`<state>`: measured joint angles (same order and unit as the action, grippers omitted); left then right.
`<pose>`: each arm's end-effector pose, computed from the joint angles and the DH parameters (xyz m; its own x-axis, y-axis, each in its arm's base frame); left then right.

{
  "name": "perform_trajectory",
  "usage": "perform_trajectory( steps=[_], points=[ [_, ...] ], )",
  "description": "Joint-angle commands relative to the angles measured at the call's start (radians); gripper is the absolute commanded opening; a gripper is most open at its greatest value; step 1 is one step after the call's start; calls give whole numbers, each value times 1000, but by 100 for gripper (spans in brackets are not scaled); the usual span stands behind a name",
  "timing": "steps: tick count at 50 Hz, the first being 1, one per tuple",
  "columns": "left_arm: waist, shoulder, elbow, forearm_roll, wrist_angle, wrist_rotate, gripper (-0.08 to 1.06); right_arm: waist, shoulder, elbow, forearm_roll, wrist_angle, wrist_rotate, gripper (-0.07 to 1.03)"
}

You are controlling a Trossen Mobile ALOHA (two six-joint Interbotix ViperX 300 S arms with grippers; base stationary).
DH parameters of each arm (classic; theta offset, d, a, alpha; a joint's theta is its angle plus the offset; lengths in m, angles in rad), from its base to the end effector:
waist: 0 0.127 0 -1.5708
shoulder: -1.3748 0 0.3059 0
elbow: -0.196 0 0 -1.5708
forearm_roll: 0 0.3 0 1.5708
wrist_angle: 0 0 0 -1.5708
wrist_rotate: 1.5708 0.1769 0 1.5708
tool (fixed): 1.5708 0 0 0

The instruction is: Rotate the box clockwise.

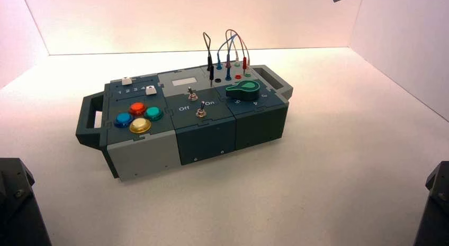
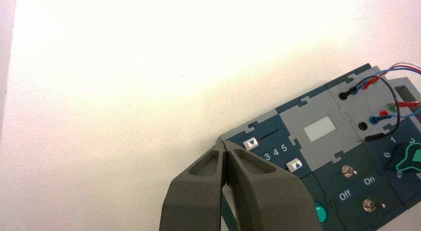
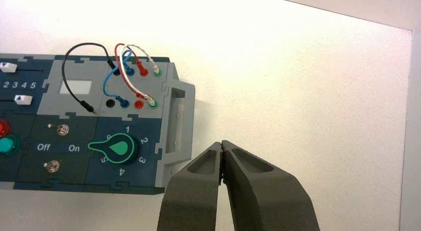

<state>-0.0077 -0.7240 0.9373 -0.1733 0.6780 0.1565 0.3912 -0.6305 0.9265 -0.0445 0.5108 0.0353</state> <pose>0.2504 -0.0211 0.1918 0.6295 -0.1130 -0.7687 0.0925 0.9932 -0.0703 0.2609 0.1034 0.1893 0.6480 0.2437 -0.7216 -0.3696 0.9290 -0.0181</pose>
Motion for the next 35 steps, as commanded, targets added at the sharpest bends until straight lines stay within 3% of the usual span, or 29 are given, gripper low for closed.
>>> perform_trajectory(
  steps=[1,21,29,30,35],
  points=[
    [3,3,-25,2,-11,3,-3,-3,-3,-15,6,-9,3,-2],
    [3,49,-23,6,-21,5,-3,-3,0,-15,12,-14,3,-2],
    [-5,38,-14,6,77,5,-3,-2,21,-25,31,-20,2,-2],
    [-14,23,-8,6,123,5,-3,0,41,-35,37,-20,2,-2],
    [-48,-9,11,5,190,5,-3,9,71,-60,48,-18,-2,-2]
  ],
)
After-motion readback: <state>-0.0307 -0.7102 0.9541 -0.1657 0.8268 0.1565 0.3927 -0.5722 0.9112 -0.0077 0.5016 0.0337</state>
